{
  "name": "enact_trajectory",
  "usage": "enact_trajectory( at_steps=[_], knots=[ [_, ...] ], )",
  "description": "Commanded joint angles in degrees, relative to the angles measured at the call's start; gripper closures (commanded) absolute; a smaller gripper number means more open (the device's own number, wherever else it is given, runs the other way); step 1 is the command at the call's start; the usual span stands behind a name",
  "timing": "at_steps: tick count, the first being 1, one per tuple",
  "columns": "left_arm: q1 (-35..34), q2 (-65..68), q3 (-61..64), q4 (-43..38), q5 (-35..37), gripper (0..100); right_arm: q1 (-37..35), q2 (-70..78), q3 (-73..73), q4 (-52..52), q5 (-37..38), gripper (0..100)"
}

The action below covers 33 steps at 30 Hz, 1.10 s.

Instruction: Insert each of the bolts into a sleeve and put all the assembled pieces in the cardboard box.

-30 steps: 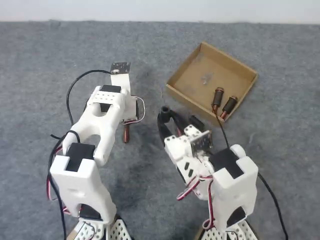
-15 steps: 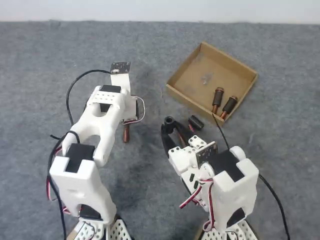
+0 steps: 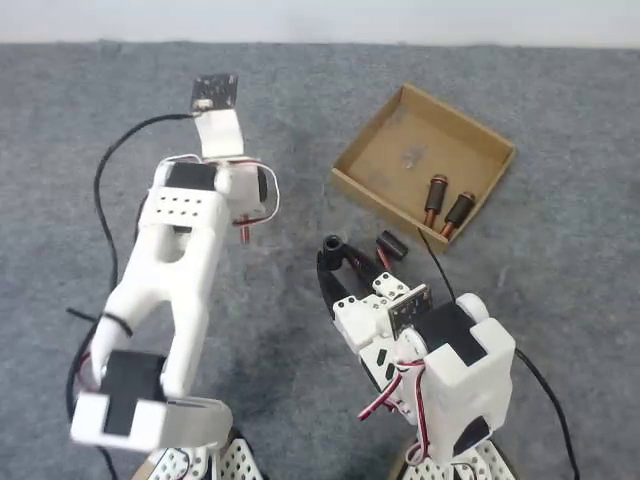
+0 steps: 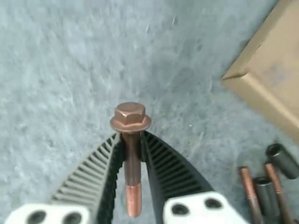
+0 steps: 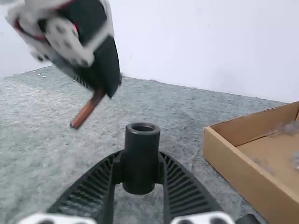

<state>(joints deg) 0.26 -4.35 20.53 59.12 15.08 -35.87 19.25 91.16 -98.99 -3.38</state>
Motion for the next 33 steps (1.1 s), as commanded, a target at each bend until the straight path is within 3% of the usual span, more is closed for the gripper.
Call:
enact_trajectory(
  at_steps=[1, 10, 13, 21, 30, 33],
  knots=[
    [0.2, -9.9, -0.7, -1.4, -0.4, 99, -0.4, -2.8, 2.0, -1.8, -0.2, 99.2],
    [0.3, -20.1, 1.6, -1.6, -0.4, 99, -0.5, -2.8, 2.0, -1.8, 2.8, 99.2],
    [1.3, -22.3, 5.5, -4.9, -0.4, 99, -0.5, -2.8, 1.9, -1.8, 3.1, 99.2],
    [7.7, -33.3, 23.5, -21.5, -0.3, 99, -1.6, -2.7, 1.9, -1.8, 3.3, 99.2],
    [8.4, -53.5, 45.7, -44.7, -0.3, 99, -1.6, -2.7, 1.9, -1.8, 3.3, 99.2],
    [9.8, -58.5, 49.9, -47.6, -0.3, 99, -1.6, -2.7, 1.9, -1.8, 3.3, 99.2]
  ],
)
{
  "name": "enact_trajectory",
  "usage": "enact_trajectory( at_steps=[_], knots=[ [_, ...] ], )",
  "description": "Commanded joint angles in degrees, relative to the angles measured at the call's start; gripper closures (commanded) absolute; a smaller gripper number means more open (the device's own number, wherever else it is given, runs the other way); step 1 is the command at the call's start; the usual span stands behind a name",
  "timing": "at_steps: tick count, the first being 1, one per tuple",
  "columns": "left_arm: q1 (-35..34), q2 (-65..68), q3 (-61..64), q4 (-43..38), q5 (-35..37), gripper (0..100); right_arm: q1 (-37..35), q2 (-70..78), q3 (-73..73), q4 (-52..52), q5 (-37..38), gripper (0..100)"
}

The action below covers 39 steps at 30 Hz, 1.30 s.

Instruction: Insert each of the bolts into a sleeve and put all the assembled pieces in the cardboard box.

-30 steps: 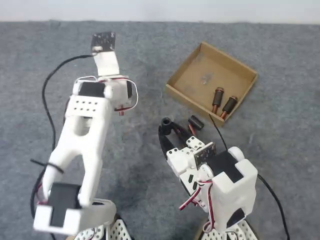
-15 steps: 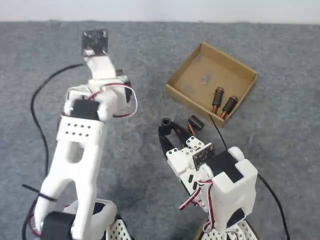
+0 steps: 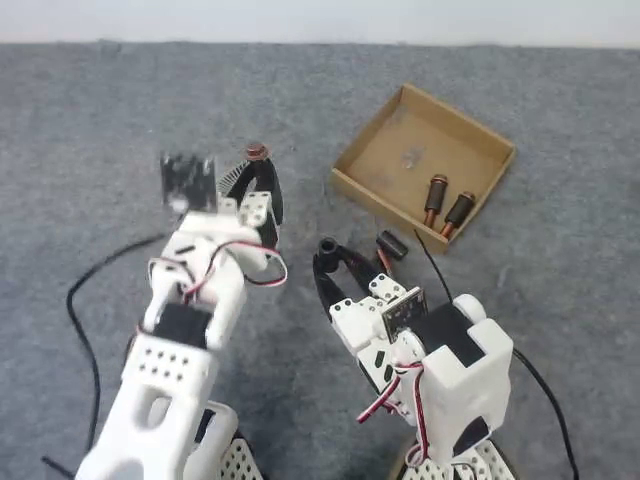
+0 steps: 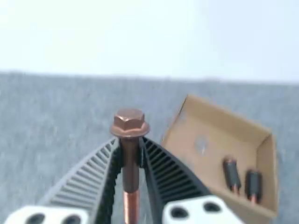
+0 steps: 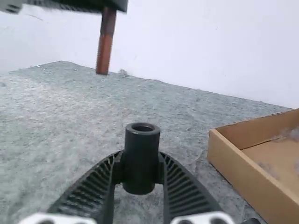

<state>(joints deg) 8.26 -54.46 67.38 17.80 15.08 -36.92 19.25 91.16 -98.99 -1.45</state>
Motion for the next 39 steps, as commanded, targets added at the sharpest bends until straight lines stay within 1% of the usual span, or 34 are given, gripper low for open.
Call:
enact_trajectory(
  at_steps=[1, 5, 10, 12, 15, 19, 22, 25, 27, 39],
  knots=[
    [2.5, -9.8, 3.6, -6.2, -0.3, 99, -0.6, -2.7, 1.9, -1.8, 1.4, 99.2],
    [6.6, -13.4, 4.4, -6.1, -0.2, 99, -0.6, -2.7, 1.9, -1.8, 1.4, 99.2],
    [11.7, -13.9, 4.4, 0.5, -0.2, 99, -0.6, -2.8, 1.9, -1.8, 1.4, 99.2],
    [13.2, -13.9, 4.4, 1.1, -0.2, 99, -0.6, -2.8, 1.9, -1.8, 1.4, 99.2],
    [14.2, -13.9, 4.4, 1.1, -0.2, 99, -0.6, -2.8, 1.9, -1.8, 1.4, 99.2],
    [13.7, -13.9, 4.4, 1.2, -0.2, 99, -0.6, -2.8, 2.0, -1.8, 1.4, 99.2],
    [13.7, -13.8, 6.4, -0.8, -0.2, 99, -0.7, -3.6, 2.2, -1.8, 1.4, 99.2],
    [13.7, -13.8, 10.0, -7.9, -0.2, 99, -0.6, -6.3, 2.8, -1.7, 1.1, 99.2],
    [13.7, -13.8, 11.2, -10.8, -0.2, 99, -0.4, -7.3, 3.1, -1.5, 1.1, 99.2],
    [14.2, -13.9, 11.1, -10.5, -0.2, 99, -0.5, -7.6, 3.2, -1.3, 1.1, 99.2]
  ],
)
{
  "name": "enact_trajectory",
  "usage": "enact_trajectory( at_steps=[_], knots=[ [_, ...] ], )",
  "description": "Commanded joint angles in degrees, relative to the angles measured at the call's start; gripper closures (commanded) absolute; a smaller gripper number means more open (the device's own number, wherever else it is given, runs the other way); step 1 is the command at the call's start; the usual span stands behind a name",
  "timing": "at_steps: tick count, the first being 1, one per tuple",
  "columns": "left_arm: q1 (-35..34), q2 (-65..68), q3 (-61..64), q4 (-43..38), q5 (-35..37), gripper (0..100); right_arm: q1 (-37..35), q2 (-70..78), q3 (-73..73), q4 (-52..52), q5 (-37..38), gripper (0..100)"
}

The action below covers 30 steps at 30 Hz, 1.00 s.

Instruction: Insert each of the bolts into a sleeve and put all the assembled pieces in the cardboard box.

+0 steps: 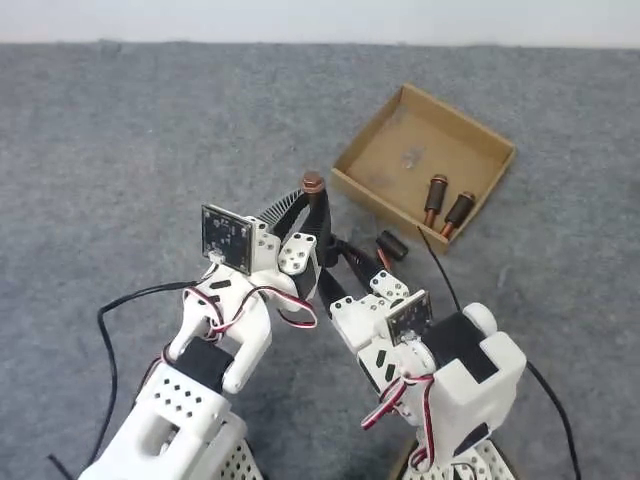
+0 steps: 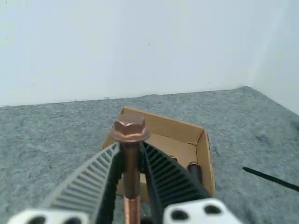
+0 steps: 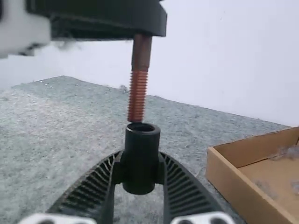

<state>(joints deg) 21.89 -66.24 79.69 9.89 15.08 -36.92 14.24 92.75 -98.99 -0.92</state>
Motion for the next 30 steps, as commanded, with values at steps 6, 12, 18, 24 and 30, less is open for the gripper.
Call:
enact_trajectory(
  at_steps=[6, 12, 18, 24, 30],
  knots=[
    [3.0, -2.3, -2.5, -2.4, 3.3, 99, -0.2, -2.6, 1.6, -1.3, 0.6, 99.2],
    [2.6, -2.1, -2.1, -2.3, 3.3, 99, -0.2, -2.6, 1.6, -1.3, 0.6, 99.2],
    [2.6, -2.1, 0.4, -2.4, 3.3, 99, -0.2, -2.6, 1.6, -1.3, 0.9, 99.2],
    [2.9, -2.3, 2.5, -2.3, 3.3, 99, -0.1, -2.7, 1.6, -1.3, 0.9, 99.2],
    [3.0, -2.5, 5.1, -2.3, 3.2, 99, 1.6, -3.1, 1.7, -1.3, 0.9, 99.2]
  ],
)
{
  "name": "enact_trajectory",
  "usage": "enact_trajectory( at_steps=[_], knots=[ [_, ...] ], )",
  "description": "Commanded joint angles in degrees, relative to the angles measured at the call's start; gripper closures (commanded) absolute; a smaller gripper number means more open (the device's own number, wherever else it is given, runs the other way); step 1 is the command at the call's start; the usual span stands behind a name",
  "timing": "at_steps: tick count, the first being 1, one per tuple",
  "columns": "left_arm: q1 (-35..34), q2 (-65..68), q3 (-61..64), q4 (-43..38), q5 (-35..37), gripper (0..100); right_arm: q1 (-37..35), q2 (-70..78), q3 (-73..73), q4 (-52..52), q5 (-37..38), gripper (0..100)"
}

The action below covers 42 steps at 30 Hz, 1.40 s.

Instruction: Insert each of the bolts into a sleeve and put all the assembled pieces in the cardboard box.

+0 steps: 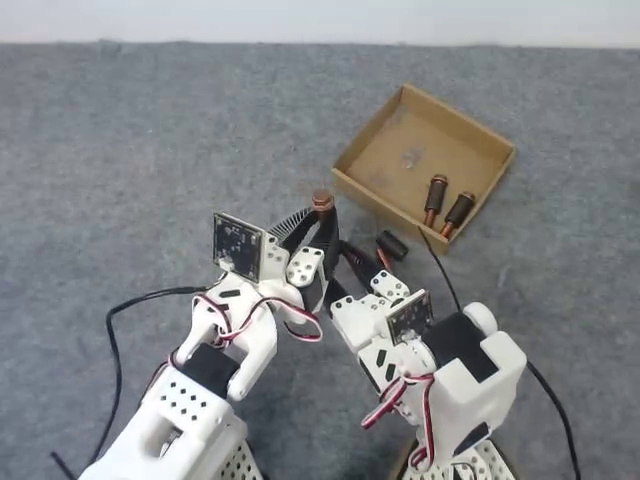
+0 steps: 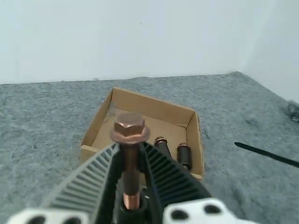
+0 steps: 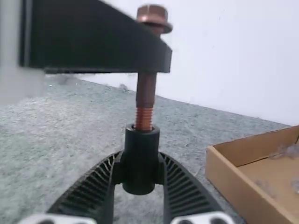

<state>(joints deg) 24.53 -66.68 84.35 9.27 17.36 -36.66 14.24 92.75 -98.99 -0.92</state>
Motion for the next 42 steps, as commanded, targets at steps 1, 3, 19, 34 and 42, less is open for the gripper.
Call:
enact_trajectory(
  at_steps=[1, 3, 19, 34, 42],
  knots=[
    [0.4, -2.0, 0.7, -1.7, 0.9, 99, 1.4, -3.1, 1.7, -1.3, 0.9, 99.2],
    [0.4, -2.0, 1.2, -1.7, 0.9, 99, 1.4, -3.1, 1.7, -1.3, 0.9, 99.2],
    [0.4, -2.0, 7.6, -1.9, 0.8, 99, 1.4, -3.1, 1.7, -1.3, 0.9, 99.2],
    [0.4, -2.1, 7.3, -1.9, 0.8, 99, 1.4, -2.9, 1.7, -1.3, 1.0, 99.2],
    [0.4, -2.1, 7.5, -1.8, 1.0, 81, 1.4, -2.8, 1.7, -1.3, 1.0, 99.2]
  ],
)
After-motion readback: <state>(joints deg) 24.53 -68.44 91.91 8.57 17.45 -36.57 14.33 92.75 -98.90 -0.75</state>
